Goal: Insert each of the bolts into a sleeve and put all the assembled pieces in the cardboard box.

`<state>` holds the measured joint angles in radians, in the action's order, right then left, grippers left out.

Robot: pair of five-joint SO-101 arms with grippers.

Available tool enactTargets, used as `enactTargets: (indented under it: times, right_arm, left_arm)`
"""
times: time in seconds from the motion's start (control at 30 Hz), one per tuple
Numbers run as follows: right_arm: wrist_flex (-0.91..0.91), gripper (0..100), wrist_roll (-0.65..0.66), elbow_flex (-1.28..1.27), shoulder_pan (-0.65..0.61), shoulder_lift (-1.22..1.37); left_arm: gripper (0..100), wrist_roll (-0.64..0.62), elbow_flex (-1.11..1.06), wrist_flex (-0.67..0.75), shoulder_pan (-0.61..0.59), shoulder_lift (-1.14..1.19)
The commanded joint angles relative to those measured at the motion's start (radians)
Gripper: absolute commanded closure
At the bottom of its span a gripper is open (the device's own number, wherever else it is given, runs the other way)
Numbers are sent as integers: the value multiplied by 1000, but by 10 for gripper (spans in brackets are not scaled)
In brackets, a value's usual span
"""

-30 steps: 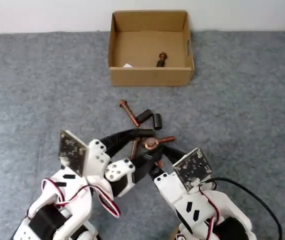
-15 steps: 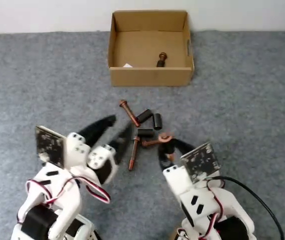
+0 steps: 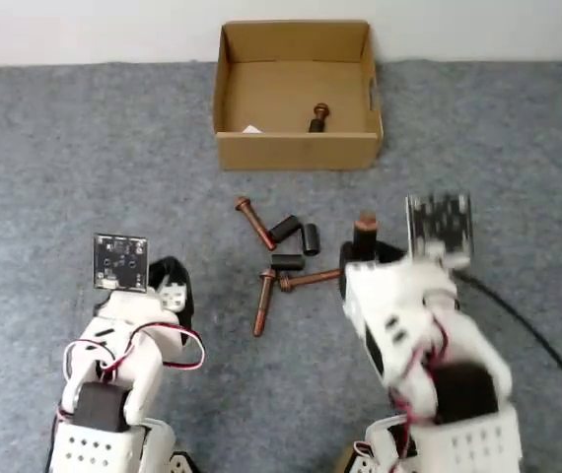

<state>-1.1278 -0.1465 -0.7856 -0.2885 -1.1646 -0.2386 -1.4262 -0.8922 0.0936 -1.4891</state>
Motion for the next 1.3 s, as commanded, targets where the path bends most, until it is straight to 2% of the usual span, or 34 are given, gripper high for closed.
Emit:
enactTargets:
  times: [0.0,0.1,0.27,0.43,0.57,0.97,1.27]
  right_arm:
    - [28,991,-46,201,10,229]
    - [30,991,-54,330,10,398]
    - [128,991,-46,529,10,648]
    - [259,991,54,715,12,874]
    - [357,991,110,839,12,1017]
    - [848,991,262,994,47,1472]
    - [891,991,296,1249,47,1868]
  left_arm:
    - [995,8,-56,20,-14,-9]
    - [995,8,-105,21,-14,-9]
    - [995,9,-196,117,-14,-9]
    - [995,9,-265,189,-18,-9]
    - [995,5,-265,183,-114,-3]
    - [994,6,-265,183,-141,-3]
    - [994,5,-265,181,-141,-2]
